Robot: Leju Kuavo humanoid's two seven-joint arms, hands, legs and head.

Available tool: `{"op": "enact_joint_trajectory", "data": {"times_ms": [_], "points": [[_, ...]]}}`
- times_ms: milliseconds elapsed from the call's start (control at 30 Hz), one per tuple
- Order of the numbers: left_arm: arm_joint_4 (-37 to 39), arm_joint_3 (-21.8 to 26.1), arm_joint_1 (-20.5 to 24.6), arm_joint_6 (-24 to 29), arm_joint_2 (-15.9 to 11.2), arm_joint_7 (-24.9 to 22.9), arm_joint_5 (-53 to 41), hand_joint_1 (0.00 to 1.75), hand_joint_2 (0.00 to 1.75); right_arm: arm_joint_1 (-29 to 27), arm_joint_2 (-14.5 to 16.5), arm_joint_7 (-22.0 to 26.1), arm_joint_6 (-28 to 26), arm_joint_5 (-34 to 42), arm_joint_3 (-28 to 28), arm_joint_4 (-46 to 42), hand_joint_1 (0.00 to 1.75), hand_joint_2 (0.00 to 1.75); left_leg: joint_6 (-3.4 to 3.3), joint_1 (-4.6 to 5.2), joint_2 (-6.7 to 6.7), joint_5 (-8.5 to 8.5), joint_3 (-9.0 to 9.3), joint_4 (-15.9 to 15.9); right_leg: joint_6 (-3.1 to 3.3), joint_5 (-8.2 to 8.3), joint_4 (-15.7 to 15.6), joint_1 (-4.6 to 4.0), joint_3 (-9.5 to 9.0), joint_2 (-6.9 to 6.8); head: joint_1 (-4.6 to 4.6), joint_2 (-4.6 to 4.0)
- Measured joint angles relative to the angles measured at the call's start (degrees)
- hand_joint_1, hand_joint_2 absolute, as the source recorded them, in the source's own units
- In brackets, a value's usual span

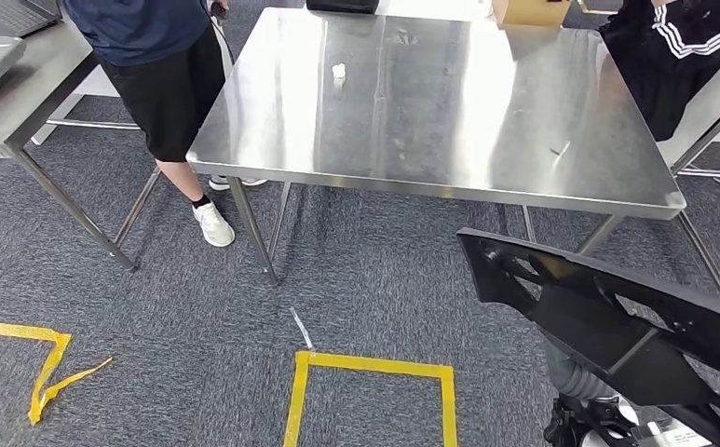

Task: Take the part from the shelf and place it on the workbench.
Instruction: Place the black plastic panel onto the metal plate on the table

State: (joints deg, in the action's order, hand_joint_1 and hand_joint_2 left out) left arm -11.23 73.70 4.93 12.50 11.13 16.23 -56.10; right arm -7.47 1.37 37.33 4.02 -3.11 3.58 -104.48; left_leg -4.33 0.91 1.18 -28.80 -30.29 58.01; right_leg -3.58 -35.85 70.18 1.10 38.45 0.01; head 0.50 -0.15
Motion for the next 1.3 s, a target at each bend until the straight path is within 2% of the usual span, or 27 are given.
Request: {"op": "enact_joint_trajectory", "data": {"times_ms": [67,133,167,233,267,333,400,433,467,500,533,633,667,733,767,800,833,867,933,967,1000,1033,1100,1133,1167,1233,1300], "points": [[0.01,0.01,-0.08,0.02,-0.02,-0.06,0.03,0.0,1.75,-0.06,0.01,-0.03,0.0,-0.02,0.0,0.03,1.75,1.75,0.32,0.05,0.12,-1.65,1.65,0.07,-1.12,5.85,-6.92,0.01,-0.93,-0.06,-0.01,0.0],[0.01,0.01,-0.08,0.04,-0.01,-0.09,0.12,0.0,1.75,-0.16,0.02,-0.07,0.0,-0.05,0.0,0.02,1.75,1.75,0.94,0.08,0.2,-3.03,2.53,-0.16,-0.53,10.37,-10.69,-0.45,-1.95,-0.08,0.04,0.0],[0.02,0.02,-0.02,0.05,0.0,-0.1,0.18,0.0,1.75,-0.18,0.03,-0.08,0.0,-0.05,0.0,-0.05,1.75,1.75,1.27,0.08,0.19,-3.35,3.15,-0.16,0.27,10.87,-11.15,-0.62,-2.34,-0.01,0.08,0.0],[0.02,0.02,0.15,0.04,0.05,-0.1,0.25,0.0,1.75,0.0,0.09,-0.08,0.0,-0.04,0.02,-0.31,1.75,1.75,1.85,-0.02,0.05,-3.0,3.19,1.06,1.74,10.36,-11.67,-0.46,-3.78,0.22,0.13,0.0],[0.02,0.01,0.25,0.04,0.07,-0.09,0.26,0.0,1.75,0.1,0.14,-0.08,0.0,-0.04,0.05,-0.38,1.75,1.75,2.1,-0.07,-0.1,-2.34,2.28,3.34,2.32,9.96,-11.99,-0.17,-4.62,0.26,0.15,0.01],[0.02,0.0,0.38,0.04,0.1,-0.09,0.27,0.0,1.75,0.18,0.31,-0.08,0.01,-0.08,0.1,-0.46,1.75,1.75,2.82,-0.4,-0.36,-2.05,-2.29,10.33,3.15,8.71,-12.3,0.09,-6.48,0.19,0.27,0.01],[0.02,0.0,0.28,0.05,0.1,-0.1,0.33,0.0,1.75,0.14,0.49,-0.08,0.03,-0.21,0.11,-0.48,1.75,1.75,3.61,-0.95,-0.47,-5.33,-7.74,16.22,3.34,7.04,-12.37,0.18,-8.32,0.2,0.32,0.01],[0.02,0.01,0.2,0.06,0.1,-0.1,0.37,0.0,1.75,0.08,0.54,-0.09,0.04,-0.31,0.11,-0.48,1.75,1.75,3.96,-1.21,-0.55,-7.38,-9.8,17.22,3.24,6.13,-12.38,0.28,-9.4,0.28,0.31,0.01],[0.02,0.02,0.13,0.07,0.08,-0.11,0.4,0.0,1.75,0.03,0.55,-0.09,0.04,-0.36,0.12,-0.48,1.75,1.75,4.27,-1.43,-0.66,-8.75,-11.16,16.75,3.09,5.16,-12.38,0.42,-10.61,0.39,0.31,0.01],[0.02,0.02,0.11,0.07,0.06,-0.11,0.42,0.0,1.75,0.01,0.56,-0.09,0.04,-0.39,0.13,-0.48,1.75,1.75,4.48,-1.58,-0.81,-8.63,-11.77,14.88,2.87,4.19,-12.39,0.6,-11.88,0.49,0.31,0.01],[0.02,0.03,0.09,0.07,0.03,-0.11,0.43,0.0,1.75,0.0,0.57,-0.09,0.04,-0.41,0.13,-0.48,1.75,1.75,4.59,-1.68,-0.97,-6.6,-11.89,11.98,2.61,3.17,-12.44,0.78,-13.07,0.54,0.33,0.0],[0.03,0.07,-0.06,0.07,-0.04,-0.14,0.45,0.0,1.75,0.03,0.72,-0.1,0.04,-0.45,0.16,-0.52,1.75,1.75,4.0,-1.45,-1.45,4.35,-11.32,4.07,1.54,0.33,-13.19,0.87,-15.97,0.64,0.51,0.0],[0.03,0.1,-0.07,0.07,-0.05,-0.17,0.47,0.0,1.75,0.03,0.77,-0.11,0.04,-0.48,0.17,-0.6,1.75,1.75,3.57,-1.27,-1.47,6.07,-10.91,2.99,0.94,0.07,-13.55,0.8,-16.98,0.69,0.6,0.0],[0.03,0.15,0.01,0.07,-0.03,-0.21,0.5,0.0,1.75,0.06,0.84,-0.12,0.04,-0.52,0.21,-0.79,1.75,1.75,2.51,-1.08,-1.25,5.84,-8.82,1.98,-0.61,1.02,-13.39,0.66,-18.37,0.69,0.56,0.01],[0.02,0.16,0.02,0.08,-0.03,-0.2,0.51,0.0,1.75,0.11,0.85,-0.12,0.04,-0.52,0.23,-0.85,1.75,1.75,1.95,-1.09,-1.12,5.62,-7.55,1.23,-1.26,2.13,-11.39,0.62,-17.91,0.66,0.57,0.0],[0.02,0.17,0.06,0.08,-0.02,-0.19,0.51,0.0,1.75,0.17,0.85,-0.11,0.05,-0.52,0.24,-0.86,1.75,1.75,1.43,-1.1,-1.02,5.29,-6.25,0.68,-1.5,2.91,-8.44,0.58,-16.27,0.62,0.51,0.0],[0.01,0.17,0.09,0.08,-0.03,-0.18,0.5,0.0,1.75,0.17,0.84,-0.11,0.05,-0.51,0.25,-0.85,1.75,1.75,1.05,-1.11,-0.92,4.79,-5.18,0.17,-1.33,3.01,-4.73,0.61,-13.65,0.58,0.48,0.0],[0.01,0.18,0.12,0.09,-0.04,-0.17,0.51,0.0,1.75,0.16,0.83,-0.13,0.05,-0.51,0.26,-0.83,1.75,1.75,0.75,-1.04,-0.79,4.15,-4.24,-0.12,-0.75,2.21,-1.16,0.49,-10.64,0.55,0.44,-0.01],[0.0,0.2,0.11,0.09,-0.04,-0.17,0.56,0.0,1.75,0.04,0.8,-0.3,0.02,-0.68,0.31,-0.75,1.75,1.75,0.49,-0.93,-0.42,2.68,-2.3,-0.5,0.67,-1.86,2.42,0.22,-5.52,0.55,0.34,0.0],[0.0,0.21,0.08,0.11,-0.04,-0.17,0.63,0.0,1.75,0.01,0.8,-0.48,-0.01,-0.88,0.33,-0.69,1.75,1.75,0.45,-0.87,-0.22,1.88,-1.24,-0.6,1.15,-3.66,2.14,0.09,-3.94,0.55,0.31,0.0],[0.0,0.23,0.07,0.13,-0.03,-0.17,0.72,0.0,1.75,0.01,0.8,-0.68,-0.03,-1.14,0.33,-0.6,1.75,1.75,0.47,-0.82,-0.04,1.04,-0.2,-0.67,1.04,-4.18,0.45,0.03,-3.03,0.54,0.26,0.0],[0.0,0.24,0.06,0.16,-0.03,-0.17,0.81,0.0,1.75,0.03,0.8,-0.9,-0.05,-1.38,0.32,-0.49,1.75,1.75,0.52,-0.77,0.08,0.19,0.79,-0.7,0.48,-2.92,-2.43,0.0,-2.78,0.49,0.2,0.0],[0.0,0.26,0.07,0.2,-0.04,-0.16,0.93,0.0,1.75,0.1,0.82,-1.23,-0.16,-1.74,0.29,-0.34,1.75,1.75,0.82,-0.6,0.28,-1.65,2.56,-0.68,-0.81,3.16,-8.52,-0.08,-3.38,0.14,0.07,0.0],[0.0,0.27,0.09,0.21,-0.03,-0.15,0.98,0.0,1.75,0.29,0.85,-1.38,-0.25,-1.9,0.26,-0.32,1.75,1.75,1.09,-0.51,0.31,-2.56,3.33,-0.8,-0.87,5.69,-10.47,-0.27,-3.95,-0.04,0.06,0.0],[0.01,0.28,0.14,0.19,0.01,-0.13,1.01,0.0,1.75,0.53,0.9,-1.49,-0.35,-2.05,0.22,-0.36,1.75,1.75,1.41,-0.48,0.28,-3.02,4.22,-0.64,-0.47,7.27,-11.45,-0.43,-4.56,-0.03,0.09,0.0],[0.04,0.29,0.38,0.08,0.15,-0.09,1.03,0.0,1.75,1.03,1.01,-1.68,-0.59,-2.37,0.08,-0.46,1.75,1.75,2.0,-0.61,0.01,-3.17,5.07,0.51,1.01,8.03,-12.11,-0.44,-5.96,0.33,0.15,0.0],[0.06,0.29,0.73,-0.04,0.29,-0.07,1.02,0.0,1.75,1.21,1.1,-1.89,-0.81,-2.56,-0.07,-0.52,1.75,1.75,2.42,-0.85,-0.3,-2.92,3.77,4.61,2.41,8.21,-12.41,-0.08,-7.61,0.41,0.23,-0.01]]}}
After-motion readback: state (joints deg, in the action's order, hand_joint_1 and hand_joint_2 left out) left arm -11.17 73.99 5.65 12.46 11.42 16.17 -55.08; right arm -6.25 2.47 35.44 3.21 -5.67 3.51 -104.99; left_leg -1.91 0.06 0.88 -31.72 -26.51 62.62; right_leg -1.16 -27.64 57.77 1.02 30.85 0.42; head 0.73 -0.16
